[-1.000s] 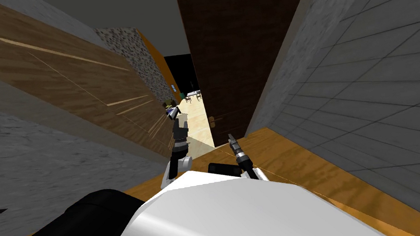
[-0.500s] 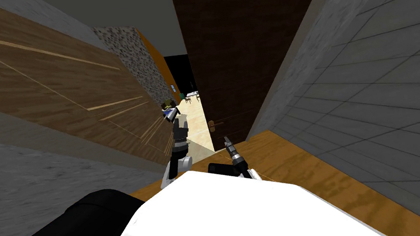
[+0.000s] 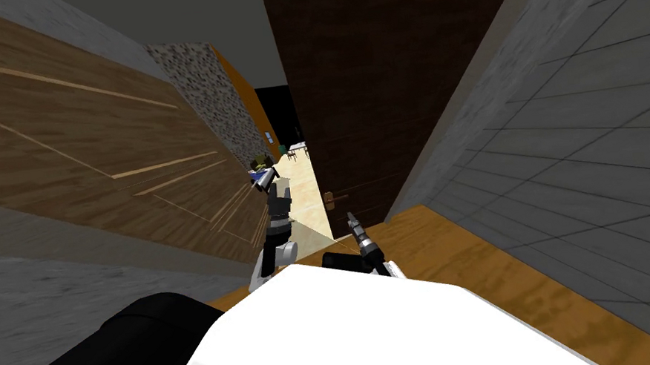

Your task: Push the door open

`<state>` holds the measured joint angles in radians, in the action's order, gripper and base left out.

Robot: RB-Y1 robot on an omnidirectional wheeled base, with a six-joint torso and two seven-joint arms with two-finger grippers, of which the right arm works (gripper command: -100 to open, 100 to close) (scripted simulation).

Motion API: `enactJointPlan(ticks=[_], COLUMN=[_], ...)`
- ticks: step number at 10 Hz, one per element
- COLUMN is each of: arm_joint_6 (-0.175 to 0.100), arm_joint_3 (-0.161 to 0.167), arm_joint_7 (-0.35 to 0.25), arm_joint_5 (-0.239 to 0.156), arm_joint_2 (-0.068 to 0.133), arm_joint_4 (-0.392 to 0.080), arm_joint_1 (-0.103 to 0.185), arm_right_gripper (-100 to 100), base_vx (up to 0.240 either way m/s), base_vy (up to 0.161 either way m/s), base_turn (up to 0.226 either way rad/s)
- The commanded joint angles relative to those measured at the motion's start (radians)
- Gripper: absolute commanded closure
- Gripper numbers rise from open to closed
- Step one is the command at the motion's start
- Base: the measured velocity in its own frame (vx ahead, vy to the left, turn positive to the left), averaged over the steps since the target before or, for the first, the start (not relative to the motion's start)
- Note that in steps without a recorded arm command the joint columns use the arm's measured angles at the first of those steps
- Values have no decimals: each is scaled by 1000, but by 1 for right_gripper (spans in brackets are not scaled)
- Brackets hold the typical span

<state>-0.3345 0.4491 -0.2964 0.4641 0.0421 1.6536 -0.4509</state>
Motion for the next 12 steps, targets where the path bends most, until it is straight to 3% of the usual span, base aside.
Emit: enactJointPlan(ticks=[1, 4, 7, 8, 9, 12], arm_joint_6=[7, 19, 30, 27, 27, 27], arm_joint_3=[-3, -11, -18, -17, -17, -17], arm_joint_7=[4, 10, 15, 13, 13, 13], arm_joint_5=[-2, -9, -14, -13, -13, -13], arm_joint_2=[1, -15, -55, -43, -43, -43], arm_joint_4=[-10, -28, -43, -38, -38, -38], arm_joint_1=[12, 36, 57, 52, 52, 52], arm_right_gripper=[-100, -100, -100, -100, 100, 100], base_vx=[201, 203, 178, 80, -12, -21], base_vy=[98, 107, 66, 35, -6, -11], base_turn=[23, 23, 21, 0, -3, 3])
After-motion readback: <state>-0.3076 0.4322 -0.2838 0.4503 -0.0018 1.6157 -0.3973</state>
